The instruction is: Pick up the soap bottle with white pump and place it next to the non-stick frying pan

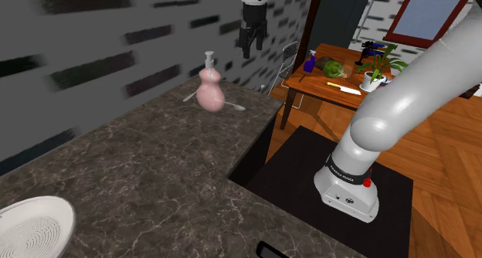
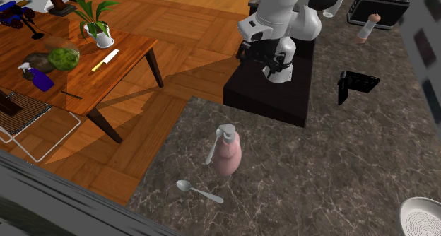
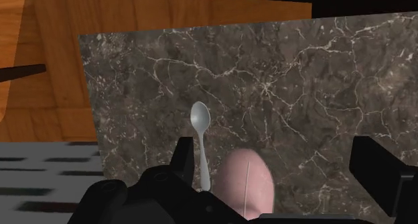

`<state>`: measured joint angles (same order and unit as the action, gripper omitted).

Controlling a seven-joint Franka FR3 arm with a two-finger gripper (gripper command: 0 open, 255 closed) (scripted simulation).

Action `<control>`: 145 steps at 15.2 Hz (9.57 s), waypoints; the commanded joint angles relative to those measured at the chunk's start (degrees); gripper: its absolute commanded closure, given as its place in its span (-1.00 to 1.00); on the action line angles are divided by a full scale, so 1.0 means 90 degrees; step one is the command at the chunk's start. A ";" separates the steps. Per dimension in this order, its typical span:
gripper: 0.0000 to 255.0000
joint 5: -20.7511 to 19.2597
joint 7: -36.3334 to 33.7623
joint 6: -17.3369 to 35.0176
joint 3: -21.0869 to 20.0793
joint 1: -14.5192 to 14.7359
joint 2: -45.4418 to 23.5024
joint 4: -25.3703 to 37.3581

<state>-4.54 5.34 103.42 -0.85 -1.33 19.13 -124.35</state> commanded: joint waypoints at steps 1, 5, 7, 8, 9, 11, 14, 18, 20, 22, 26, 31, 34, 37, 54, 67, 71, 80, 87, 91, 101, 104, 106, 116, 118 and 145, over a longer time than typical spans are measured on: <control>-1.00 0.0011 -0.0080 0.0154 -0.0035 0.0012 -0.0496 0.0374; -1.00 0.0006 -0.0152 0.0336 -0.0047 0.0003 -0.1470 0.1228; -1.00 0.0002 -0.0183 0.0377 -0.0049 0.0003 -0.1960 0.1708; -1.00 0.0001 -0.0198 0.0385 -0.0050 0.0003 -0.2206 0.1963; -1.00 -0.0001 -0.0212 0.0385 -0.0050 0.0004 -0.2455 0.2228; -1.00 -0.0004 -0.0236 0.0357 -0.0050 0.0006 -0.2960 0.2793; -1.00 -0.0007 -0.0265 0.0242 -0.0047 0.0013 -0.3747 0.3744; -1.00 -0.0010 -0.0280 0.0298 -0.0040 0.0011 -0.4225 0.4193; -1.00 -0.0013 -0.0283 0.0460 -0.0037 0.0005 -0.4245 0.4051; -1.00 -0.0016 -0.0287 0.0621 -0.0033 -0.0002 -0.4268 0.3913; -1.00 -0.0019 -0.0290 0.0745 -0.0030 -0.0006 -0.4294 0.3816; -1.00 -0.0019 -0.0290 0.0744 -0.0030 -0.0006 -0.4294 0.3816; 1.00 -0.0019 -0.0290 0.0744 -0.0030 -0.0006 -0.4294 0.3817; 1.00 -0.0019 -0.0289 0.0745 -0.0030 -0.0007 -0.4293 0.3814; 1.00 0.0004 -0.0216 -0.0335 -0.0036 0.0004 -0.4224 0.4828; 1.00 -0.0038 -0.0696 -0.0987 -0.0207 0.0364 -0.3961 0.5179; 1.00 -0.0075 -0.1238 -0.0927 -0.0398 0.0707 -0.3703 0.4821; 1.00 -0.0155 -0.2492 -0.0966 -0.0877 0.1482 -0.3518 0.4574; 1.00 -0.0259 -0.3483 -0.1141 -0.1247 0.2126 -0.3747 0.4890; 1.00 -0.0355 -0.4043 -0.1308 -0.1440 0.2529 -0.4033 0.5288; 1.00 -0.0747 -0.5311 -0.2079 -0.1764 0.3742 -0.5338 0.7227; 1.00 -0.0715 -0.5333 -0.1746 -0.1766 0.3680 -0.5217 0.6771; 1.00 -0.0701 -0.5348 -0.1537 -0.1769 0.3645 -0.5156 0.6500; 1.00 -0.0678 -0.5419 -0.0604 -0.1763 0.3531 -0.5018 0.5424; 1.00 -0.0682 -0.5434 -0.0433 -0.1760 0.3516 -0.5017 0.5250; -1.00 -0.0695 -0.5412 -0.1093 -0.1772 0.3616 -0.5115 0.6010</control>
<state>-10.79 -43.37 93.59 -16.80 31.22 -26.91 -70.28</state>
